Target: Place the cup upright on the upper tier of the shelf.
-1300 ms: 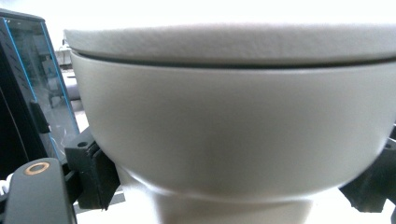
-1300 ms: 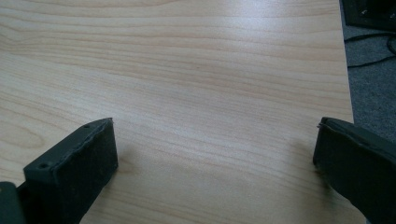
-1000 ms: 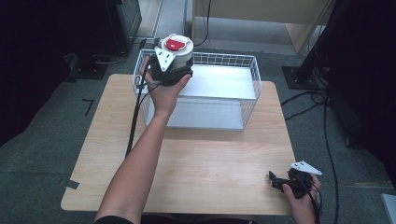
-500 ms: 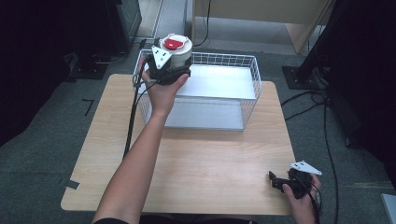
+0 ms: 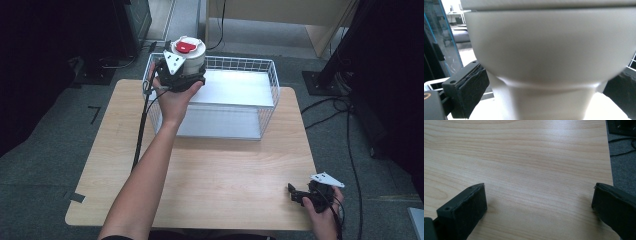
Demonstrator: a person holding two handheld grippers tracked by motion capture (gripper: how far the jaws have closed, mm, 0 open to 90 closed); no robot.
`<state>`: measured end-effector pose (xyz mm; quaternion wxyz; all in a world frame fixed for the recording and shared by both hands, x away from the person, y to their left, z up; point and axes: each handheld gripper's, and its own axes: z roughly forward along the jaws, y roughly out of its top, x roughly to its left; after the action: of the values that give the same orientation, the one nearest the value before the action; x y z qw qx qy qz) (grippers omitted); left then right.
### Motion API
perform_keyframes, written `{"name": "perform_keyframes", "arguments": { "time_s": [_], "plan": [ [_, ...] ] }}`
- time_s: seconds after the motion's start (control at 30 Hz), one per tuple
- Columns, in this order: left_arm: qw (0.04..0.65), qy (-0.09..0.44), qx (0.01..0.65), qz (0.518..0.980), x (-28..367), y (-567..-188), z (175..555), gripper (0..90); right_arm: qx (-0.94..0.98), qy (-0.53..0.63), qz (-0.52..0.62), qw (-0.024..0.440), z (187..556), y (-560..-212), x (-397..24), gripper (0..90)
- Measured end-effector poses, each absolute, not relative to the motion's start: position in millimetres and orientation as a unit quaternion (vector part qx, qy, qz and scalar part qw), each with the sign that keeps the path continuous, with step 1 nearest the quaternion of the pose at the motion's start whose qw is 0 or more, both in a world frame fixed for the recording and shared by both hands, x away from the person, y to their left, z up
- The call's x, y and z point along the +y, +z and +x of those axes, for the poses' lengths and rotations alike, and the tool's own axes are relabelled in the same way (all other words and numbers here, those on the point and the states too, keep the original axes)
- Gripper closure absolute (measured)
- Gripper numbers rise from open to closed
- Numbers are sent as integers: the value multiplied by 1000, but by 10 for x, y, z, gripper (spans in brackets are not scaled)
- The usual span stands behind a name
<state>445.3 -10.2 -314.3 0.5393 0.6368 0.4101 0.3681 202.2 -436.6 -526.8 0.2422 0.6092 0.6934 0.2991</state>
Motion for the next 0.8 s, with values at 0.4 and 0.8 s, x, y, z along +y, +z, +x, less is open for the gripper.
{"name": "perform_keyframes", "arguments": {
  "time_s": [0.4, 0.8],
  "plan": [
    [535, 381, 404, 637, -61, -3186, 4320, 9, 694, 299, 609, 242, 2022, -5268, -4367, 0],
    [538, 384, 381, 646, -12, -3258, 4110, 9, 693, 299, 609, 242, 2022, -5268, -4366, 0]
  ]
}}
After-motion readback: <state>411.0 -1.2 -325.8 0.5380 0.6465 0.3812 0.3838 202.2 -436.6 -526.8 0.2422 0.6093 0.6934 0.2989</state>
